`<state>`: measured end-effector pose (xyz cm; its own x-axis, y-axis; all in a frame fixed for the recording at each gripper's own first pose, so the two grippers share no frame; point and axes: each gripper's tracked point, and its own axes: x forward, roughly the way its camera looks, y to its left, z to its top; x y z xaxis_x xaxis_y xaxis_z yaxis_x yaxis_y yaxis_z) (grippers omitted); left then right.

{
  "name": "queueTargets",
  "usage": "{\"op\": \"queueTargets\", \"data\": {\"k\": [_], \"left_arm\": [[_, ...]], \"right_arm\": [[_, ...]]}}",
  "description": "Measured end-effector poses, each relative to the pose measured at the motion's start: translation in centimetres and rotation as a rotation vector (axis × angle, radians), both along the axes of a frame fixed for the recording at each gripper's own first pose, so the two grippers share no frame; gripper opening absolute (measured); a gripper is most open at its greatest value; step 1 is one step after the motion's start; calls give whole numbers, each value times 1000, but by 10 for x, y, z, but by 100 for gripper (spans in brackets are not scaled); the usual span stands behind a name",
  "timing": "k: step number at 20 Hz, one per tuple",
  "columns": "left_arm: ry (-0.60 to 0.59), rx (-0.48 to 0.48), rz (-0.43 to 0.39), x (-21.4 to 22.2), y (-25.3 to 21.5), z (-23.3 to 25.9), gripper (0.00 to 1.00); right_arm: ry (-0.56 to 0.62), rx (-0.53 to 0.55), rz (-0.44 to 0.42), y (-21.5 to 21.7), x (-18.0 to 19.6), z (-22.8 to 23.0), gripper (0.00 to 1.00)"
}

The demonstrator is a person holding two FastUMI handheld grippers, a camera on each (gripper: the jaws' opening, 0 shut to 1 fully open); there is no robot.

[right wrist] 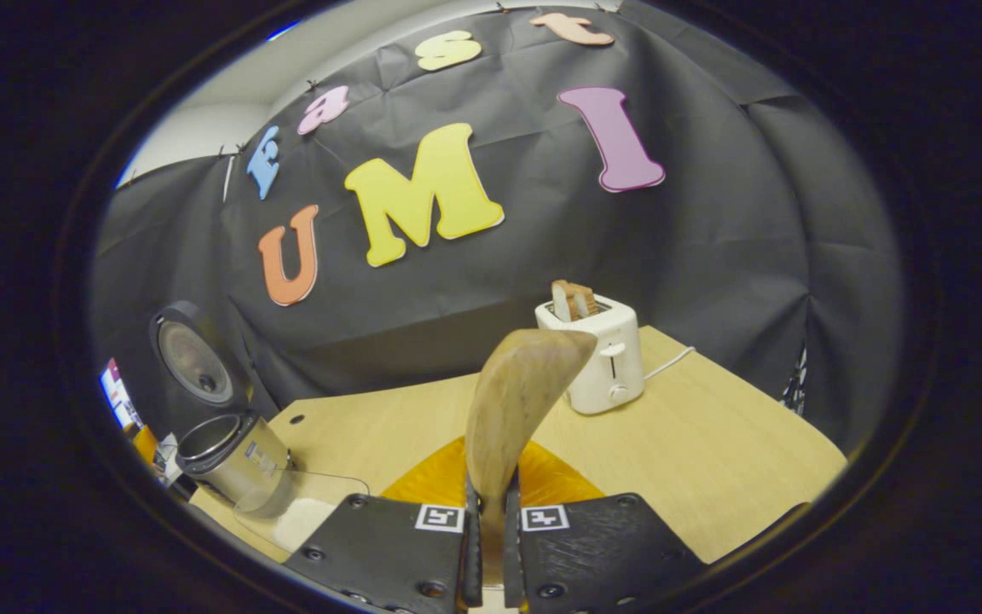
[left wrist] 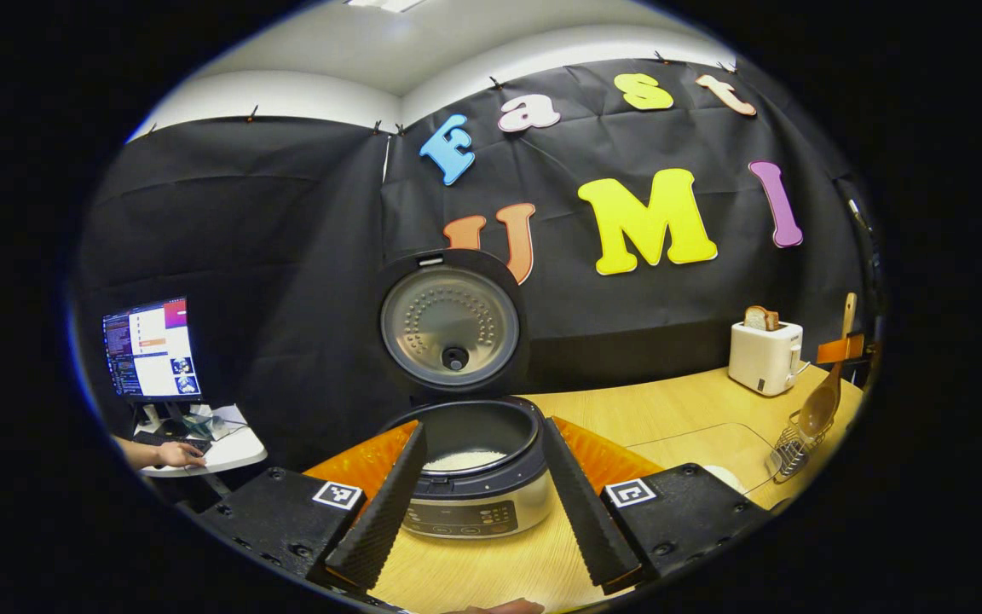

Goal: Close the left gripper, press the button to open the rice cooker; take a wooden spoon from the chopstick holder with the right hand, scoop a spoonful of rice and pour it into the rice cooker, then put the wooden spoon back into the chopstick holder.

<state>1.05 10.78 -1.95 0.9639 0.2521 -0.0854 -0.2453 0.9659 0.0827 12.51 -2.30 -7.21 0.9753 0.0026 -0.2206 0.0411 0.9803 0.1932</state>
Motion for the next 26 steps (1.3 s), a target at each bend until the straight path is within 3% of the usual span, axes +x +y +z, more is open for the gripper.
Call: {"op": "queueTargets", "data": {"k": [4, 6, 8, 10, 11, 12, 14, 15, 16, 18, 20, 21, 24, 26], "left_arm": [[-24, 14, 22, 1, 6, 10, 88], [-21, -3, 4, 3, 1, 12, 88], [-15, -15, -11, 6, -1, 16, 88], [-8, -24, -22, 9, -1, 20, 88], [-8, -39, -34, 12, -1, 22, 88], [-8, -55, -41, 15, -1, 24, 88], [6, -76, -34, 18, 6, 30, 88], [13, -74, -21, 19, 12, 33, 88], [15, -76, -13, 21, 17, 37, 88], [-2, -82, -8, 27, 27, 51, 88], [-22, -107, -7, 35, 38, 65, 88], [-25, -122, -5, 39, 44, 72, 88], [-48, -134, 26, 50, 70, 94, 88], [-71, -148, 49, 60, 88, 108, 87]], "right_arm": [[32, 4, -5, -1, 0, -30, 14], [34, 61, 32, 5, 2, -30, 10], [2, 69, 16, -3, 3, -22, 25], [-22, 41, -21, -14, 1, -17, 52], [-28, 34, -28, -16, -1, -15, 49], [-32, 28, -32, -18, -3, -15, 63], [-43, 13, -53, -27, -4, -13, 63], [-53, 1, -66, -31, -6, -10, 76], [-60, -18, -84, -38, -8, -9, 78], [-102, -59, -129, -52, -13, 3, 95], [-143, -90, -164, -60, -23, 14, 96], [-159, -99, -169, -61, -27, 20, 91], [-182, -116, -159, -59, -42, 27, 100], [-215, -110, -152, -58, -52, 35, 91]]}}
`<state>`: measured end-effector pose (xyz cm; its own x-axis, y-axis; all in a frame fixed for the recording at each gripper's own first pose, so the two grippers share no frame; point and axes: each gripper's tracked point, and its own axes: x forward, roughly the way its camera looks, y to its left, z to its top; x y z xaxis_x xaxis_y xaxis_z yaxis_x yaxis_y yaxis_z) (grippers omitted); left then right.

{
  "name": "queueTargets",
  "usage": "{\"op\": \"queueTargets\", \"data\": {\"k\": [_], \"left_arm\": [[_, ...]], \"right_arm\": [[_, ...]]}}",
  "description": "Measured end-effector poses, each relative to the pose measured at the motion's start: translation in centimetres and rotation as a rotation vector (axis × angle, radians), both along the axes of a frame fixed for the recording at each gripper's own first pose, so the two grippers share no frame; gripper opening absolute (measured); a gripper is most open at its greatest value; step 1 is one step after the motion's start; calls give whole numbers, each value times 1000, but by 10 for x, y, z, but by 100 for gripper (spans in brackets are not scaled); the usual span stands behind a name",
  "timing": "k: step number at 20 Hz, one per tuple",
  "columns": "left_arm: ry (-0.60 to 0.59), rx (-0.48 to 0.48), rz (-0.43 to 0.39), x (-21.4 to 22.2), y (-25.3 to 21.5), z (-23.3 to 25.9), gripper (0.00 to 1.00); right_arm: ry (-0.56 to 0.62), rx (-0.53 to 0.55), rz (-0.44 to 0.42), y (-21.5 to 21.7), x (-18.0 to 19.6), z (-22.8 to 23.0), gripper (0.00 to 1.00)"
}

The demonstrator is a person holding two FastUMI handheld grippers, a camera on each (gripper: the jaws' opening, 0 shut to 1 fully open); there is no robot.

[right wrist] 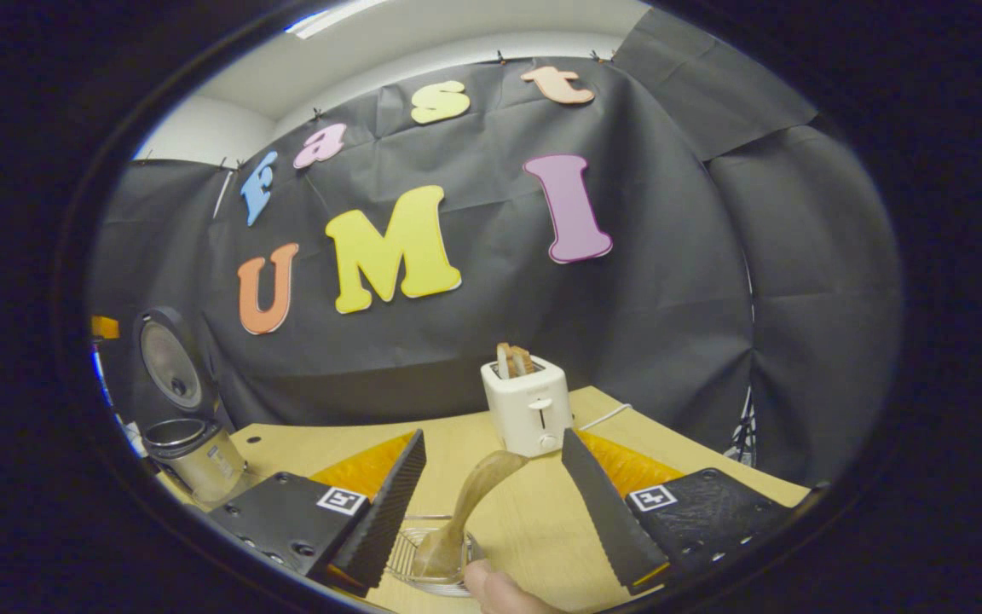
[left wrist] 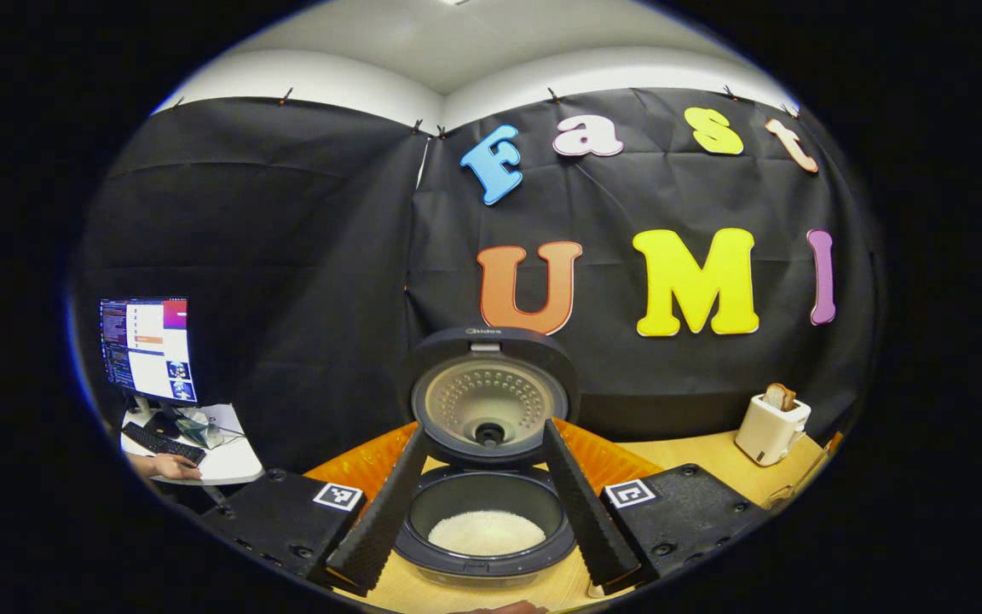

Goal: Close the left gripper, press the button to open the rice cooker; take a wooden spoon from the chopstick holder with the right hand, scoop a spoonful of rice and pour it into the rice cooker, then put the wooden spoon back into the chopstick holder.

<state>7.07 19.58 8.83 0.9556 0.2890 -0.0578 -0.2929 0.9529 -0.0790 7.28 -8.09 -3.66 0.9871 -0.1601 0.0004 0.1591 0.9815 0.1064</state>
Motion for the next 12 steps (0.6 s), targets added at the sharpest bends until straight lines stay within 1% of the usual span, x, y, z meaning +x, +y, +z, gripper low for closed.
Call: {"op": "queueTargets", "data": {"k": [1, 2, 3, 4, 5, 6, 7, 8, 9, 10, 11, 12], "left_arm": [[-13, -14, 6, 6, 6, 8, 88], [-27, -28, 11, 13, 12, 17, 87], [-47, -35, 14, 21, 17, 26, 81], [-60, -40, 23, 29, 24, 34, 88], [-77, -40, 28, 36, 28, 41, 88], [-104, -32, 27, 45, 31, 51, 88], [-128, -24, 40, 53, 36, 59, 89], [-150, -19, 42, 62, 38, 66, 90], [-165, -21, 43, 71, 39, 70, 90], [-182, -23, 40, 80, 38, 75, 90], [-215, -17, 35, 90, 39, 82, 80], [-247, -5, 29, 101, 37, 89, 91]], "right_arm": [[-12, -2, 10, 2, -5, 4, 95], [-25, -5, 23, 5, -10, 7, 91], [-36, -12, 32, 7, -14, 10, 95], [-49, -21, 35, 6, -18, 12, 95], [-64, -29, 38, 5, -22, 15, 91], [-80, -35, 40, 4, -26, 19, 91], [-100, -40, 39, 3, -30, 22, 95], [-120, -45, 37, 0, -33, 26, 95], [-137, -50, 35, -2, -36, 27, 91], [-152, -57, 33, -5, -39, 28, 91], [-163, -65, 31, -7, -41, 28, 91], [-176, -69, 27, -11, -41, 29, 91]]}}
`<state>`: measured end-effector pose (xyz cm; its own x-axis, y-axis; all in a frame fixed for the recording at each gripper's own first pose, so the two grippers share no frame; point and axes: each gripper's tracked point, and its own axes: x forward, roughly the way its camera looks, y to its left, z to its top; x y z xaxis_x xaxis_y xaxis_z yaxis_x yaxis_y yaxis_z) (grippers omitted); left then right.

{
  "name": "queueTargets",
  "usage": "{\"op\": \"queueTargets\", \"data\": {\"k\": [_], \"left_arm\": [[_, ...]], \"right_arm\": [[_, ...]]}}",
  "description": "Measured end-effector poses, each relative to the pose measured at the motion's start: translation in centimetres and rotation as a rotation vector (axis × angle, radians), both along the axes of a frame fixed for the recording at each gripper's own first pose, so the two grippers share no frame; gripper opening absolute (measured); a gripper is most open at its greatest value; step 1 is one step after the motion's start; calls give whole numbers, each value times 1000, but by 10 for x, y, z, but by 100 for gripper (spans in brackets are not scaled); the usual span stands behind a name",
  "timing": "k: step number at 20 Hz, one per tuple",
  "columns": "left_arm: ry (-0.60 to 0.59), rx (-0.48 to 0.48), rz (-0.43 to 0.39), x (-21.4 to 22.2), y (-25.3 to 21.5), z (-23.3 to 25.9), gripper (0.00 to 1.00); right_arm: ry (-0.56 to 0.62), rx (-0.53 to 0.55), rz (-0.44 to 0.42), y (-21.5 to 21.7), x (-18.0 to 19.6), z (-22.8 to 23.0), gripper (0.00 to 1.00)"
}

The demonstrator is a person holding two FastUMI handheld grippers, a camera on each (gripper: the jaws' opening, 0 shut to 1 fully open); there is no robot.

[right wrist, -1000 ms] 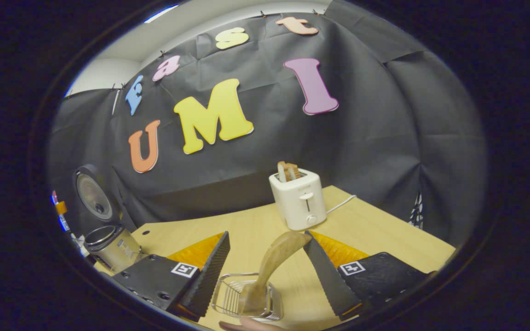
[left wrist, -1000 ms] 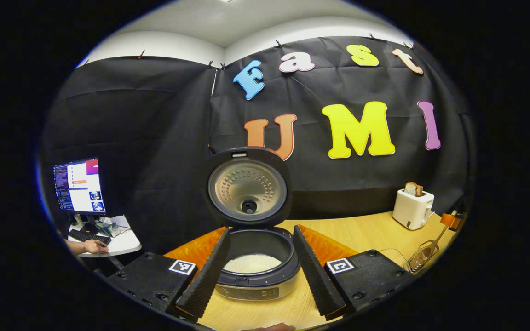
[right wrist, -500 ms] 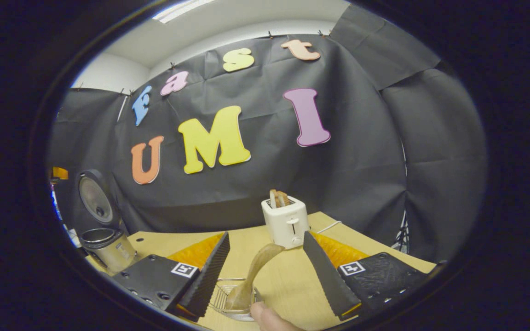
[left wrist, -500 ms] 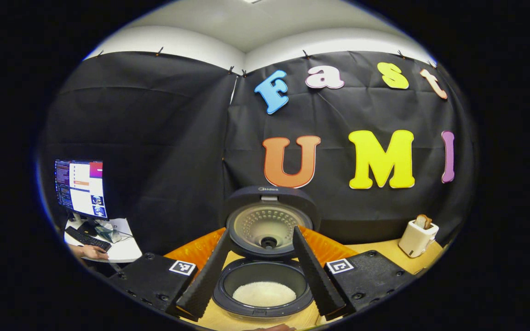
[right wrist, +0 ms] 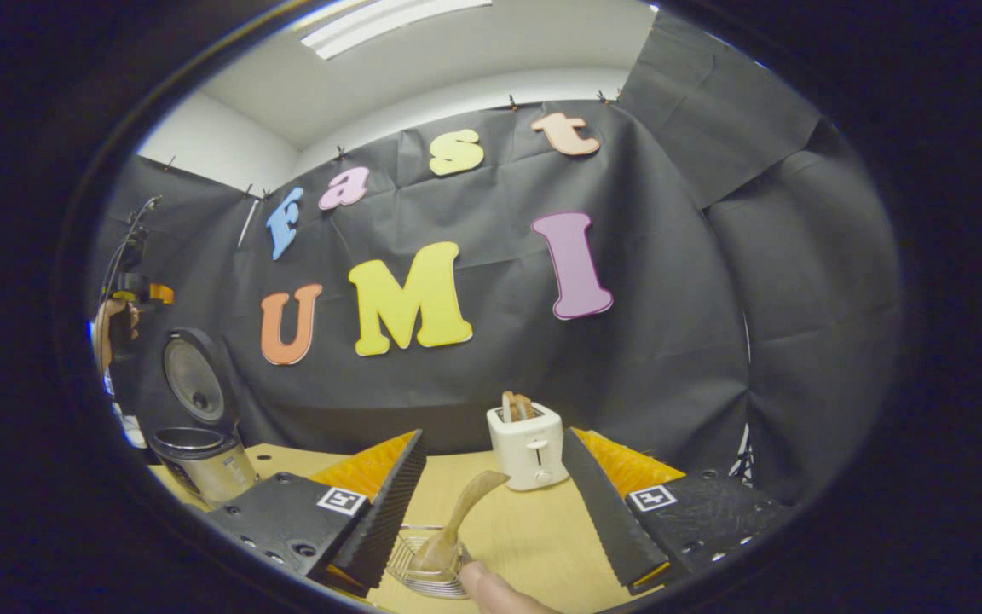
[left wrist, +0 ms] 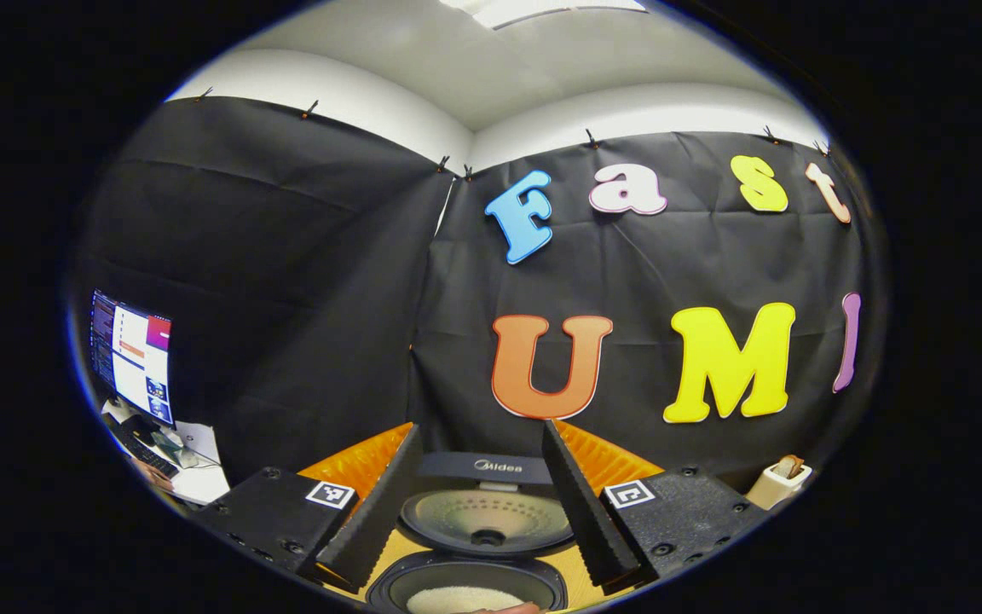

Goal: Close the left gripper, press the button to open the rice cooker; take a wooden spoon from the chopstick holder with the right hand, scoop a spoonful of rice and pour it into the rice cooker, then put the wooden spoon back into the chopstick holder.

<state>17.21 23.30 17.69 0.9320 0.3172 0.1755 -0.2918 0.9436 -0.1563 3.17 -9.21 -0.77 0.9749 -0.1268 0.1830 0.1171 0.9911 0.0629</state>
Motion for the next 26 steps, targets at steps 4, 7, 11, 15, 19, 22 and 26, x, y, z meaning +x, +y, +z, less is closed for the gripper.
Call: {"op": "queueTargets", "data": {"k": [4, 7, 11, 15, 19, 22, 26], "left_arm": [[-126, 17, -64, 38, -7, 17, 90], [-223, 17, -23, 53, 17, 26, 90], [-250, 3, -14, 66, 29, 20, 90], [-221, 30, -45, 75, 24, 9, 90], [-154, 40, -76, 95, 24, -12, 90], [-135, 55, -60, 95, 31, -17, 92], [-91, 61, -75, 91, 28, -24, 86]], "right_arm": [[-13, 27, 41, -1, 3, -7, 95], [18, 47, 57, -5, 9, -17, 95], [47, 84, 63, -8, 15, -28, 91], [75, 113, 83, -4, 19, -35, 95], [59, 152, 140, 10, 18, -33, 95], [56, 141, 148, 15, 18, -32, 91], [54, 127, 128, 13, 17, -30, 91]]}}
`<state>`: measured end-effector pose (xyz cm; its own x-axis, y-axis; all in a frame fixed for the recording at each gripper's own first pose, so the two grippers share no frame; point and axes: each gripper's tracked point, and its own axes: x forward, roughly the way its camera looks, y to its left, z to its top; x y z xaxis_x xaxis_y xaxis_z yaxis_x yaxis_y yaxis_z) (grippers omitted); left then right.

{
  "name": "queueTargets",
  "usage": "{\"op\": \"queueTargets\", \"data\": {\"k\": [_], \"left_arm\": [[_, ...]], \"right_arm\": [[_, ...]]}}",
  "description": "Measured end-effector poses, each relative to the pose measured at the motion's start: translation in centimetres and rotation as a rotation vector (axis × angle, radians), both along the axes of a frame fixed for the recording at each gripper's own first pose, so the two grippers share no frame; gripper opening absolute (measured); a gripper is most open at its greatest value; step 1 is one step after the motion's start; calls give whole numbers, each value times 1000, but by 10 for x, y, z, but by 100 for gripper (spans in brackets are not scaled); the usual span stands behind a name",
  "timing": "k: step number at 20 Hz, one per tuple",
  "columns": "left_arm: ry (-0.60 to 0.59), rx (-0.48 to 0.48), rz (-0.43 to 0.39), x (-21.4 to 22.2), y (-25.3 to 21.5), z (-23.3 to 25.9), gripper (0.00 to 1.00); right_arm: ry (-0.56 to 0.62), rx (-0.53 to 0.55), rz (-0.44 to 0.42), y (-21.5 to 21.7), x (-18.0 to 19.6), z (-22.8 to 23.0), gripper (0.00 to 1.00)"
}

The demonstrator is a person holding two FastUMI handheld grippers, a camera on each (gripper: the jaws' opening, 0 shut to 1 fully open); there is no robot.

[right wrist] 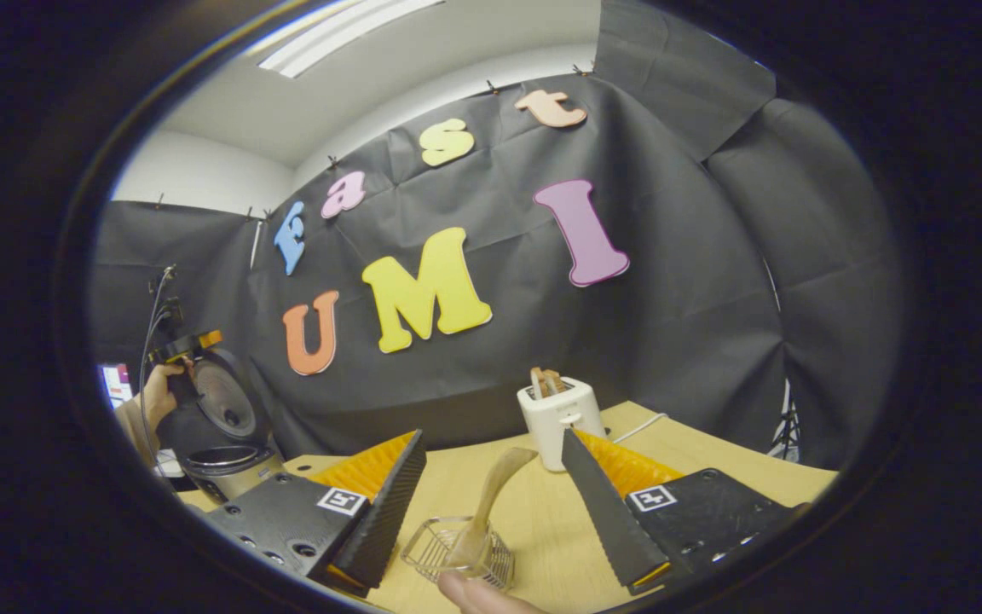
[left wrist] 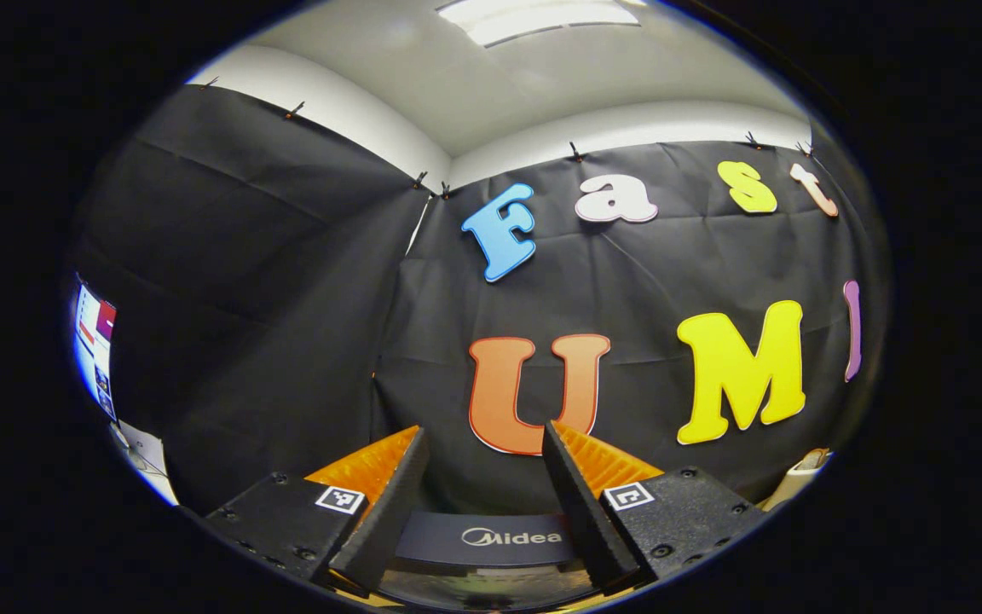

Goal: Close the left gripper, press the button to open the rice cooker; take a wooden spoon from the chopstick holder with the right hand, scoop a spoonful of rice and pour it into the rice cooker, then put the wooden spoon back into the chopstick holder.

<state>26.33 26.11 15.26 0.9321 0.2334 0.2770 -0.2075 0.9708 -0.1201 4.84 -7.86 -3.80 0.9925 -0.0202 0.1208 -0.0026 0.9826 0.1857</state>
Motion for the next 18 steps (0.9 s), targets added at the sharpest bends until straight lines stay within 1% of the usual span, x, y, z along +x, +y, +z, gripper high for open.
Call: {"op": "queueTargets", "data": {"k": [1, 2, 3, 7, 10, 11, 12, 13, 14, 17, 18], "left_arm": [[19, 4, -1, -2, -1, -2, 84], [38, 7, -3, -3, -2, -5, 83], [60, 9, -1, -6, -3, -7, 81], [161, 36, 10, -18, -7, -21, 79], [220, 28, 1, -31, -11, -28, 78], [248, 17, -6, -38, -13, -33, 77], [279, 5, -15, -47, -15, -38, 77], [305, 2, -23, -56, -19, -43, 77], [322, 10, -30, -64, -22, -49, 77], [358, 10, -70, -91, -33, -70, 77], [369, 11, -84, -100, -36, -78, 77]], "right_arm": [[3, -1, 0, 0, 1, -1, 91], [6, 1, -1, 0, 1, 0, 95], [8, 3, -2, 1, 1, 0, 95], [22, 12, 13, 9, 0, -3, 95], [38, 20, 44, 20, -1, -6, 95], [39, 19, 55, 24, -2, -6, 100], [39, 15, 60, 26, -4, -6, 91], [36, 9, 60, 27, -5, -6, 91], [32, 4, 60, 28, -6, -5, 95], [28, 4, 57, 29, -8, -4, 95], [30, 9, 59, 30, -7, -5, 90]]}}
